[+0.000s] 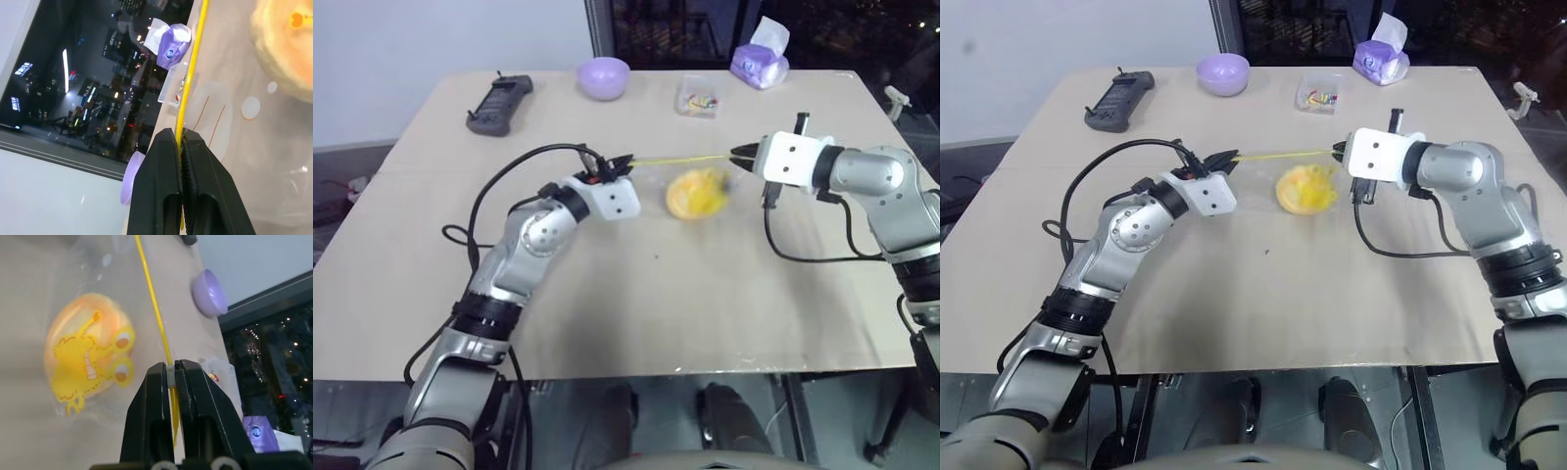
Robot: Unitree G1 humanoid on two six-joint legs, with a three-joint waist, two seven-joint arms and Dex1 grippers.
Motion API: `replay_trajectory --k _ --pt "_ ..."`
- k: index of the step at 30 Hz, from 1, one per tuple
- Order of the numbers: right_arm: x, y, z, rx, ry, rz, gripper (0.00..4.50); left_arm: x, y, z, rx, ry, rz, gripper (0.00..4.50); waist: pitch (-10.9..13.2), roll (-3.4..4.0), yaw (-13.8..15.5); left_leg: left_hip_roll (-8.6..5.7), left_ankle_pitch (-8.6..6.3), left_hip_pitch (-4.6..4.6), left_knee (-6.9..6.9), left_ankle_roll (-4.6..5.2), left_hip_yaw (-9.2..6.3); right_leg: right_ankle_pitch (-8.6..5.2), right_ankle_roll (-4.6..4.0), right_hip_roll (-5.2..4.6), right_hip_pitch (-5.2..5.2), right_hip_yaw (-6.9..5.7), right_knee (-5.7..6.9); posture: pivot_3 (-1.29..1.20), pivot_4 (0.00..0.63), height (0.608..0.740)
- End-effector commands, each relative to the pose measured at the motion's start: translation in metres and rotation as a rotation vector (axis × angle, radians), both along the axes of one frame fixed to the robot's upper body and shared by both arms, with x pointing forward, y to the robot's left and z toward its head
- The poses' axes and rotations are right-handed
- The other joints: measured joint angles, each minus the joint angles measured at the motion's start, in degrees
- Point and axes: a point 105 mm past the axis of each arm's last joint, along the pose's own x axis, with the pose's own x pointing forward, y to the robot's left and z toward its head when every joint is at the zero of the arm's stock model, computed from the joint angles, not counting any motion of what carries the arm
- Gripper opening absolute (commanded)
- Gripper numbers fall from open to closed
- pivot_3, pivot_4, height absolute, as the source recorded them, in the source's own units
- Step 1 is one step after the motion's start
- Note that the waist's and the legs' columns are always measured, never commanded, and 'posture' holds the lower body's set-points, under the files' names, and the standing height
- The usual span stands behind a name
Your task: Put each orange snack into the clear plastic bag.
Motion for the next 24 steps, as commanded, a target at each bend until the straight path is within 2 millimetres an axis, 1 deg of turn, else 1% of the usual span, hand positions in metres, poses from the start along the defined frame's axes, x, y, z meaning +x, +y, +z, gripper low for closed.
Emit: replay_trajectory --k 1,4,6,9,11,13,15,16,18,19,20,21,22,23,24 --pt "0.014 -0.012 0.027 0.059 -0.105 -0.076 0.14 0.010 0.005 0.022 -0.072 -0.044 0.024 0.00 0.00 0.00 0.02 0.00 0.00 0.00 0.00 0.00 0.00 0.00 0.00 0.00 0.00 0.00 0.00 0.00 0.150 0.740" --pt "0.035 -0.010 0.041 0.088 -0.172 -0.119 0.14 0.031 0.001 0.036 -0.110 -0.053 0.042 0.00 0.01 -0.02 0.01 -0.02 0.00 -0.01 0.02 0.00 0.01 0.00 0.01 -0.01 -0.02 -0.01 0.02 0.00 0.150 0.740" --pt "0.044 -0.012 0.048 0.093 -0.212 -0.144 0.14 0.039 0.002 0.043 -0.118 -0.065 0.050 0.00 0.02 -0.02 -0.04 -0.02 0.01 -0.02 0.03 -0.01 0.01 0.00 0.01 0.00 -0.03 -0.01 0.04 0.00 0.150 0.740" --pt "0.051 -0.016 0.057 0.089 -0.253 -0.159 0.14 0.043 -0.001 0.058 -0.112 -0.106 0.037 0.00 0.02 -0.01 -0.08 -0.02 0.14 -0.05 -0.12 -0.24 0.05 0.00 0.00 -0.01 -0.10 0.03 -0.13 0.00 0.150 0.740" --pt "0.046 -0.016 0.055 0.099 -0.223 -0.132 0.14 0.039 -0.003 0.058 -0.111 -0.109 0.012 0.00 0.02 -0.01 -0.08 -0.02 0.15 -0.09 -0.23 -0.25 0.11 0.00 0.00 -0.02 -0.15 0.10 -0.24 0.00 0.150 0.740" --pt "0.038 -0.016 0.038 0.073 -0.156 -0.095 0.14 0.031 -0.004 0.048 -0.105 -0.082 -0.015 0.00 0.01 -0.01 -0.14 -0.02 0.15 -0.17 -0.32 -0.25 0.17 0.00 0.00 -0.03 -0.23 0.16 -0.38 0.00 0.150 0.740" --pt "0.026 -0.016 0.016 0.048 -0.068 -0.061 0.14 0.020 -0.005 0.033 -0.112 -0.019 -0.041 0.00 0.00 0.00 -0.15 -0.01 0.15 -0.20 -0.38 -0.25 0.17 0.00 0.00 -0.04 -0.23 0.18 -0.54 0.00 0.150 0.740" --pt "0.019 -0.016 0.006 0.042 -0.023 -0.044 0.14 0.013 -0.006 0.025 -0.121 0.027 -0.056 0.00 -0.01 0.01 -0.15 -0.01 0.15 -0.22 -0.48 -0.26 0.19 0.00 0.00 -0.04 -0.24 0.19 -0.66 0.00 0.150 0.740" --pt "-0.001 -0.014 -0.026 0.025 0.114 -0.009 0.14 -0.004 -0.006 -0.001 -0.154 0.198 -0.083 0.00 -0.01 0.01 -0.17 0.01 0.15 -0.32 -0.52 -0.26 0.18 0.00 0.00 -0.05 -0.25 0.17 -0.79 0.00 0.150 0.740" --pt "-0.009 -0.013 -0.038 0.017 0.167 0.000 0.14 -0.012 -0.007 -0.010 -0.162 0.258 -0.091 0.00 0.00 0.01 -0.19 0.02 0.15 -0.40 -0.51 -0.25 0.16 0.00 0.00 -0.05 -0.29 0.15 -0.80 0.00 0.150 0.740" --pt "-0.014 -0.012 -0.045 0.013 0.199 0.004 0.14 -0.018 -0.007 -0.015 -0.166 0.294 -0.093 0.00 0.00 0.02 -0.20 0.03 0.15 -0.44 -0.49 -0.25 0.15 0.00 0.00 -0.06 -0.33 0.15 -0.79 0.00 0.150 0.740" --pt "-0.019 -0.013 -0.054 0.006 0.238 0.001 0.05 -0.024 -0.006 -0.024 -0.156 0.338 -0.092 0.32 0.01 0.02 -0.19 0.03 0.15 -0.46 -0.45 -0.25 0.15 0.00 0.01 -0.05 -0.36 0.15 -0.74 0.00 0.150 0.740" --pt "-0.023 -0.015 -0.061 0.022 0.285 -0.009 0.59 -0.030 -0.005 -0.032 -0.160 0.383 -0.088 0.68 0.01 0.02 -0.15 0.02 0.15 -0.51 -0.41 -0.25 0.13 0.01 0.01 -0.05 -0.40 0.13 -0.67 0.00 0.150 0.740" --pt "-0.026 -0.017 -0.067 0.032 0.317 -0.020 0.74 -0.035 -0.004 -0.040 -0.168 0.421 -0.083 0.90 0.01 0.02 -0.12 0.02 0.14 -0.50 -0.32 -0.24 0.11 0.01 0.01 -0.04 -0.39 0.12 -0.57 0.00 0.150 0.740" --pt "-0.029 -0.020 -0.072 0.036 0.341 -0.036 1.06 -0.041 -0.003 -0.048 -0.177 0.467 -0.085 1.34 0.01 0.02 -0.05 0.01 0.07 -0.44 -0.19 -0.12 0.11 0.01 0.01 -0.04 -0.36 0.13 -0.36 0.00 0.150 0.740"
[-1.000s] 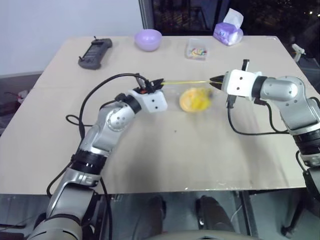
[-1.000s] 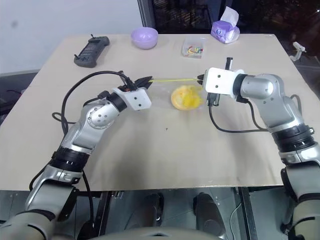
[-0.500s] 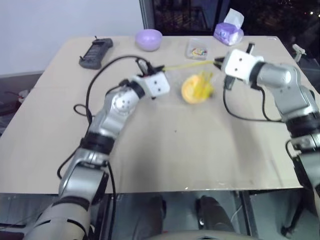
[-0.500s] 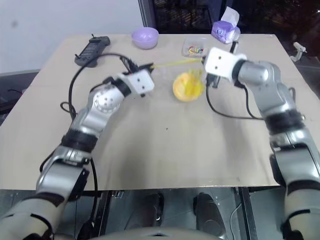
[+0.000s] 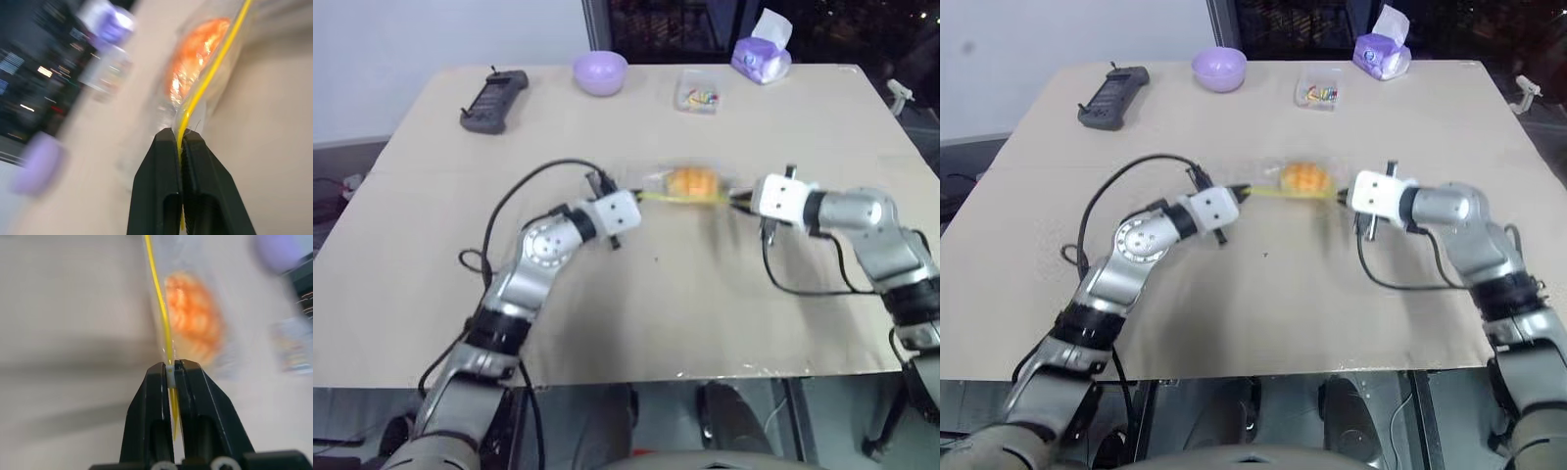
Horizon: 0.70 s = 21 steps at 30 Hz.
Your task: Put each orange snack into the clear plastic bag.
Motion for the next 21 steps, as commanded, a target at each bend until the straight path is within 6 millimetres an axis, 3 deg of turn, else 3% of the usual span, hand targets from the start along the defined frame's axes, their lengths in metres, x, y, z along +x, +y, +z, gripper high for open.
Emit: replay_trajectory --k 1,4,5,8,13,17,21 --pt "-0.008 -0.009 0.008 0.035 0.020 -0.042 1.54 -0.017 0.001 0.000 -0.050 0.068 -0.018 1.78 0.00 0.00 0.14 -0.02 -0.07 0.12 0.05 0.12 0.01 0.00 0.00 0.00 0.09 0.00 0.07 0.00 0.150 0.740" --pt "-0.012 -0.014 0.004 0.057 0.052 -0.070 2.90 -0.026 0.000 -0.006 -0.100 0.132 -0.027 3.11 0.01 -0.01 0.23 -0.02 -0.08 0.60 0.14 0.15 -0.03 -0.01 0.00 0.01 0.50 -0.03 0.34 0.00 0.150 0.740" --pt "-0.019 -0.019 -0.002 0.092 0.110 -0.074 3.45 -0.032 0.003 -0.008 -0.190 0.200 -0.022 3.63 0.01 -0.01 0.23 -0.01 -0.08 0.74 0.24 0.15 -0.10 -0.01 0.00 0.04 0.67 -0.08 0.44 0.00 0.150 0.740" --pt "-0.037 -0.044 -0.014 0.328 0.260 -0.121 3.45 -0.060 0.018 -0.030 -0.360 0.422 -0.025 3.63 -0.04 -0.06 0.21 0.03 -0.08 0.90 0.21 0.15 -0.14 -0.01 -0.01 0.06 0.89 -0.10 0.39 0.00 0.150 0.740" --pt "-0.055 -0.072 -0.034 0.497 0.302 -0.235 3.45 -0.072 0.043 -0.037 -0.453 0.472 0.049 3.63 0.04 0.00 0.31 0.12 -0.13 1.35 -0.12 0.20 -0.11 -0.02 -0.01 0.06 1.54 -0.18 -0.31 0.00 0.150 0.740" --pt "-0.073 -0.066 -0.053 0.637 0.334 -0.261 3.45 -0.079 0.055 -0.055 -0.502 0.508 0.092 3.63 -0.01 0.03 0.36 0.15 -0.14 1.51 -0.12 0.20 -0.18 -0.02 -0.01 0.07 1.72 -0.26 -0.38 0.00 0.150 0.740" --pt "-0.075 -0.069 -0.061 0.685 0.341 -0.286 3.45 -0.085 0.054 -0.057 -0.527 0.527 0.074 3.63 0.01 0.04 0.28 0.13 -0.14 1.51 -0.10 0.20 -0.07 -0.01 0.00 0.06 1.71 -0.14 -0.41 0.00 0.150 0.740"
